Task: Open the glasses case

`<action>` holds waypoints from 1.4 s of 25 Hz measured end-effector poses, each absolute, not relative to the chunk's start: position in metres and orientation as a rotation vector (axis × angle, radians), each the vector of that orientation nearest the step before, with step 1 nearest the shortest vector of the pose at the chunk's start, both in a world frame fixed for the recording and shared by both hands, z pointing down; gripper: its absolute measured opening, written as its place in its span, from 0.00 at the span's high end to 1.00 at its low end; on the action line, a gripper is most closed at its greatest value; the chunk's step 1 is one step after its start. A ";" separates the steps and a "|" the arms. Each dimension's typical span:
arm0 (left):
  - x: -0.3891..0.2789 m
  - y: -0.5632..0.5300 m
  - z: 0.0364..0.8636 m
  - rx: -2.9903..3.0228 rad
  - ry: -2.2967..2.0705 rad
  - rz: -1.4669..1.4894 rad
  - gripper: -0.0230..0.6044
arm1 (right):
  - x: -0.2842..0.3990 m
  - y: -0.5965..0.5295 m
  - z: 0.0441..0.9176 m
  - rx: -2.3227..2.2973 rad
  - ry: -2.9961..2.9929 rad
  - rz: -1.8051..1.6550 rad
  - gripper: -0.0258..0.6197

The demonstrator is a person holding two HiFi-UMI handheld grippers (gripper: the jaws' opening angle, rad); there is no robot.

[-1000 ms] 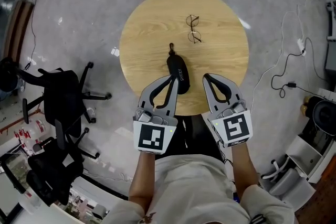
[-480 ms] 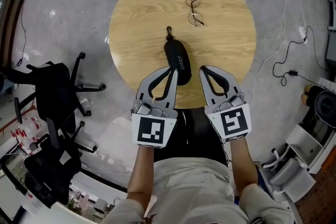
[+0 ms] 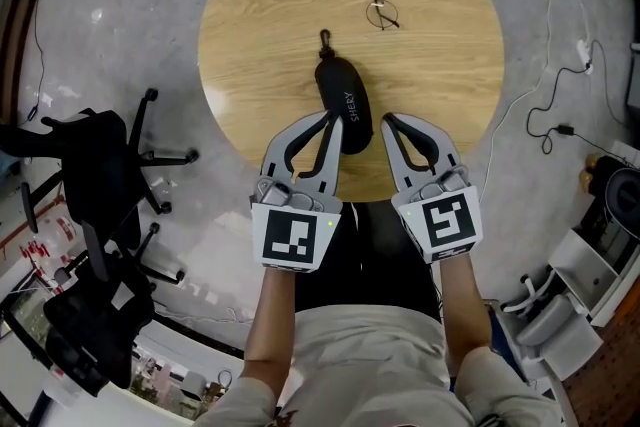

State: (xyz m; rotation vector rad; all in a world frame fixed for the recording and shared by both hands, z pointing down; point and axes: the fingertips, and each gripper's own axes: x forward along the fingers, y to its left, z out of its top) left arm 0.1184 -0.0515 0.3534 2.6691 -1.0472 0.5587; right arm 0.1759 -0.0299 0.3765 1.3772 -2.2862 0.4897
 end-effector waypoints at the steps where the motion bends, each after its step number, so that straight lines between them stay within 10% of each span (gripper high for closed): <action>1: 0.119 -0.052 0.358 2.665 -1.044 0.563 0.92 | 0.176 -0.030 0.381 1.375 -2.281 0.496 0.93; 35: 0.103 -0.055 0.429 2.536 -1.053 0.618 0.92 | 0.142 -0.010 0.466 1.236 -2.197 0.737 0.93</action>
